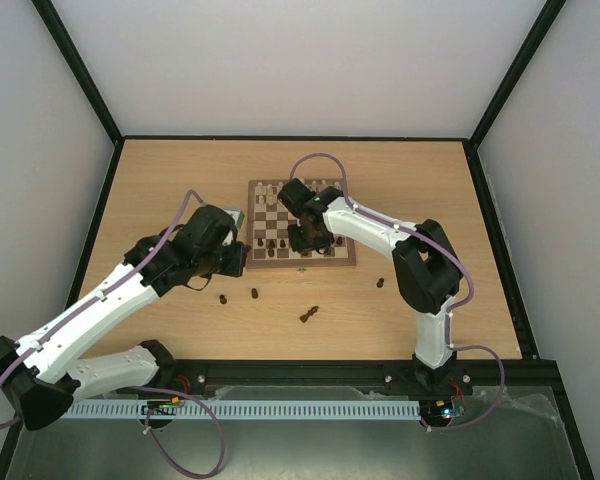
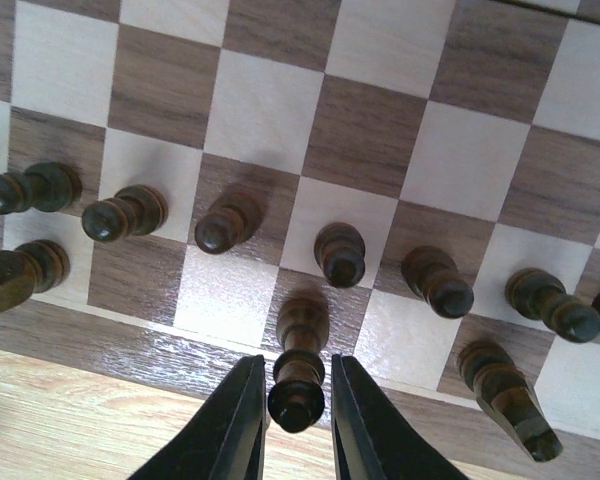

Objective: Set up the chess pieces on the board
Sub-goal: Place the chess piece on the chessboard, then pick up the chess piece at the center of the board.

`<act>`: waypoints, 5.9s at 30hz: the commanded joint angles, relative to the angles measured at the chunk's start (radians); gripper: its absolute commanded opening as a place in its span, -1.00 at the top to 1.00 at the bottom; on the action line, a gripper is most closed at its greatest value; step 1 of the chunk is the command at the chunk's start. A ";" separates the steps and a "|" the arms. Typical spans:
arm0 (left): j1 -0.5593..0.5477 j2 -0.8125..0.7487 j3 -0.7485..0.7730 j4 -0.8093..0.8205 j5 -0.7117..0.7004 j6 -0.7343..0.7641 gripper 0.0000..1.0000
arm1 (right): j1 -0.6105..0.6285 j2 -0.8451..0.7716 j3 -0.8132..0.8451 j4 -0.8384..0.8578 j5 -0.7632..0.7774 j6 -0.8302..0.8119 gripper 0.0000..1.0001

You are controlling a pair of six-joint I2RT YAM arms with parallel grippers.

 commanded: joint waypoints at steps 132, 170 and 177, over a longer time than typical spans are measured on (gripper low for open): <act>-0.067 0.394 0.493 -0.160 0.077 0.054 -0.41 | -0.002 -0.901 -0.446 -0.079 -0.218 0.035 -0.97; -0.085 -0.115 -0.014 0.024 0.112 -0.046 -0.99 | 0.007 -0.742 -0.838 0.350 -0.352 0.240 -0.29; -0.085 -0.118 -0.032 0.032 0.116 -0.054 -0.99 | 0.013 -0.669 -0.865 0.400 -0.383 0.234 -0.23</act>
